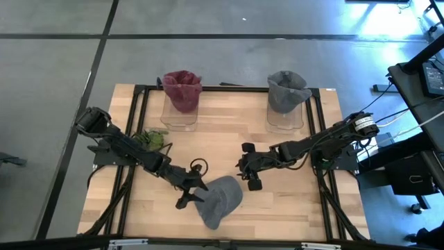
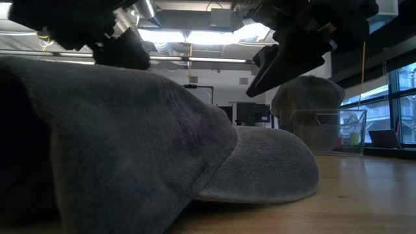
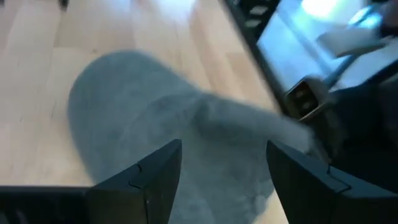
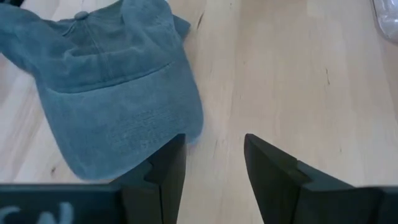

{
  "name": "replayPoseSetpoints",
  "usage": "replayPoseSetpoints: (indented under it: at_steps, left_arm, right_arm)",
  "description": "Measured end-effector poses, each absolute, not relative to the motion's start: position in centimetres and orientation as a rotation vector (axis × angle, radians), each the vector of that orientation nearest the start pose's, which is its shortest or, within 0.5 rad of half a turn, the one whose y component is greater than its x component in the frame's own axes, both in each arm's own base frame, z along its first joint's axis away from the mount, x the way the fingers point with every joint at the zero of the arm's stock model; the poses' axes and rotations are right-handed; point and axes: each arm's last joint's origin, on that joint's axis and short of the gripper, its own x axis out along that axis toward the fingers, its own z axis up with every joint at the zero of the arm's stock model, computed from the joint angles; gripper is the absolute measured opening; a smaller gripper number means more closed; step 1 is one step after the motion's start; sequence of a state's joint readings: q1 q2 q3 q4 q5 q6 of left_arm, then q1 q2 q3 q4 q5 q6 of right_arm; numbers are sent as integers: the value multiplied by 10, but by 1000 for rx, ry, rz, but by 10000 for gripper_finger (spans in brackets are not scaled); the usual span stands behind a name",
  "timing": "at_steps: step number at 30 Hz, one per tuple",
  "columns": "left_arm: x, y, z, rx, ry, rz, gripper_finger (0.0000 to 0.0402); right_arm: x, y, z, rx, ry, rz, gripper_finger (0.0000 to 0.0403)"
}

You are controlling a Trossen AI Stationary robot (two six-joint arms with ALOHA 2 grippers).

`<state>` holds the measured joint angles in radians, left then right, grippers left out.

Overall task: Pick & Place hat
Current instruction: Put the gray cap into the right transparent bin

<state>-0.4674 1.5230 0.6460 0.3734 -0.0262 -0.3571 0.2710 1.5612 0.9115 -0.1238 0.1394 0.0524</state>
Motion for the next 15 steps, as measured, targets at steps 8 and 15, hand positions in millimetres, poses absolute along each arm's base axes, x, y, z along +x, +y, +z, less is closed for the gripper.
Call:
replayPoseSetpoints:
  at_steps: [8, 15]
  left_arm:
    - [251, -146, 153, -185, 615, -59, 228]
    - [248, -165, 163, -131, 541, 22, 228]
  right_arm:
    - [308, 81, 200, -89, 757, 97, 162]
    - [307, 81, 200, -119, 759, 109, 162]
